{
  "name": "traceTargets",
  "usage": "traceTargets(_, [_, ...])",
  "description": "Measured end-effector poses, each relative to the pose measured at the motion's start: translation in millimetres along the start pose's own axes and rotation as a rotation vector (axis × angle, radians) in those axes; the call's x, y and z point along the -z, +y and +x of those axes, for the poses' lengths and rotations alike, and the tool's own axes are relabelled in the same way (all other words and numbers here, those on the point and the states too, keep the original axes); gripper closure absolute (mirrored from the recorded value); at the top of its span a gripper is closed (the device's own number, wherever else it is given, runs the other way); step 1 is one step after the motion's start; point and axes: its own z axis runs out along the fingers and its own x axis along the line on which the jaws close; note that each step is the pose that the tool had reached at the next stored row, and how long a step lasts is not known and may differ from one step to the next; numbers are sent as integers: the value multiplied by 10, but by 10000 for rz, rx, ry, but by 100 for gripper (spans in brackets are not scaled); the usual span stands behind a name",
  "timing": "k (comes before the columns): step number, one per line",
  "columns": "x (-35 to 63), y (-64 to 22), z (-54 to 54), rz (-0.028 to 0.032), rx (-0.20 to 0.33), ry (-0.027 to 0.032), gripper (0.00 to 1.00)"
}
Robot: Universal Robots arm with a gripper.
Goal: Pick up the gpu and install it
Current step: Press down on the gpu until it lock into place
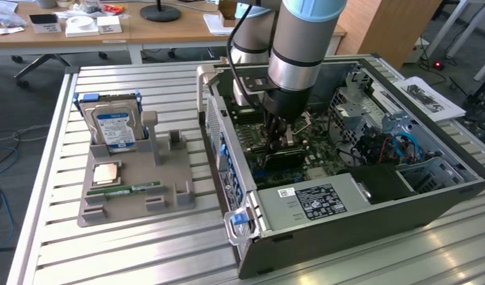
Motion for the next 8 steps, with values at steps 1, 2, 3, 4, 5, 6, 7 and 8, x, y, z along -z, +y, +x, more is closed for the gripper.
traceTargets(1, [0, 0, 0, 0, 0, 0, 89])
traceTargets(2, [0, 0, 0, 0, 0, 0, 89])
traceTargets(3, [0, 0, 0, 0, 0, 0, 89])
traceTargets(4, [0, 0, 0, 0, 0, 0, 89])
traceTargets(5, [0, 0, 0, 0, 0, 0, 89])
traceTargets(6, [0, 0, 0, 0, 0, 0, 89])
traceTargets(7, [0, 0, 0, 0, 0, 1, 89])
traceTargets(8, [0, 0, 0, 0, 0, 0, 89])
